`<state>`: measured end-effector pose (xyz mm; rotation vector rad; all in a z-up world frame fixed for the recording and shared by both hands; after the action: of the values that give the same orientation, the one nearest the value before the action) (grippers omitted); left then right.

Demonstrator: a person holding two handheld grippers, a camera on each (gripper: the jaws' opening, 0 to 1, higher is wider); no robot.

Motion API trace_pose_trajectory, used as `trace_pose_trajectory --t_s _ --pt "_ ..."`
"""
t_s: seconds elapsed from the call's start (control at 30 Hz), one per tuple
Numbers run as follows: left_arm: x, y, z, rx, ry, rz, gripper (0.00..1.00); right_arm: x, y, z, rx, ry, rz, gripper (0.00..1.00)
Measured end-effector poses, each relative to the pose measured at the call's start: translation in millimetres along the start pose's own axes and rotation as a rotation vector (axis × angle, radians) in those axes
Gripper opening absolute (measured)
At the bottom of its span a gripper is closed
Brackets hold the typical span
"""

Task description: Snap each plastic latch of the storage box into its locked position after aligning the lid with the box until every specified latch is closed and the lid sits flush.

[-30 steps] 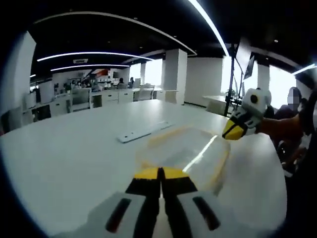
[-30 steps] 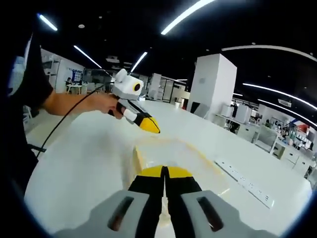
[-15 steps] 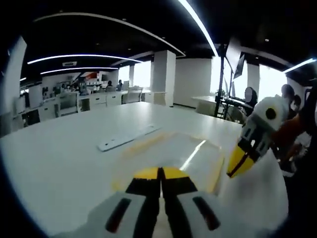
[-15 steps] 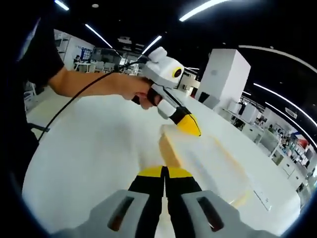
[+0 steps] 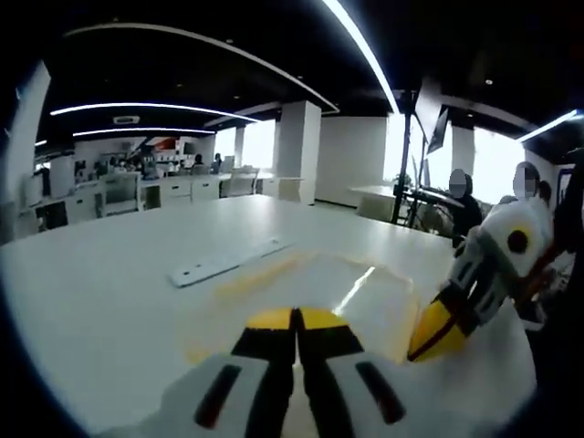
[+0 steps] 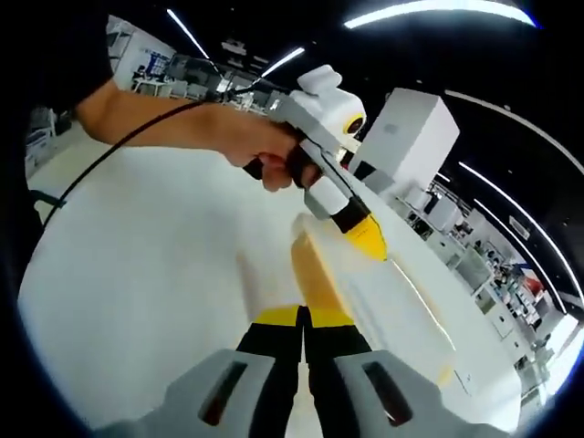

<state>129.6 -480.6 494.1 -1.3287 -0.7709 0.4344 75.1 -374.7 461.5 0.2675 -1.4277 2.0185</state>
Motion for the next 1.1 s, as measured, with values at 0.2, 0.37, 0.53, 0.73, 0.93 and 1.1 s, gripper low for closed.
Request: trace_pose_trajectory --t_s 0.2,0.37,0.53,0.73,0.93,1.1 --pt "-3 -1.2 0.7 -0.047 0.019 -0.013 0.01 -6 -4.5 0 0.018 0.023 -0.020 0.00" --pt "-3 -1.7 -0.1 -0.045 0.027 -0.006 0.01 -10 -8.8 -1 0.044 0.015 -0.049 0.00" --pt "-2 -2.4 0.0 -0.045 0.039 0.001 0.01 -17 -3.0 -4 0.038 -0.015 -0.102 0.00" --pt "1 -3.6 0.1 -0.029 0.060 0.036 0.01 -20 -5.2 -3 0.004 -0.013 -0.107 0.00" --pt "2 -4.0 -0.3 -0.016 0.065 0.043 0.01 -23 -2.5 -4 0.018 0.006 -0.141 0.00" --pt "-1 -1.0 -0.4 -0.043 0.045 -0.016 0.00 -23 -2.3 -4 0.032 0.023 -0.159 0.00"
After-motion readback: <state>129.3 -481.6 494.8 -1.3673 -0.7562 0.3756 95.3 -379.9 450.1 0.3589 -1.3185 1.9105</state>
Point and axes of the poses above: the point that each gripper's makers call its tool centre point, and the gripper's own axes: x roughly backward along the fingers, z roughly to its right, y roughly out of its underside, the point moved 3 cm from there along x, roughly backward along the fingers, and after that the axes turned 10 degrees about -y, right-handed, at the moved point
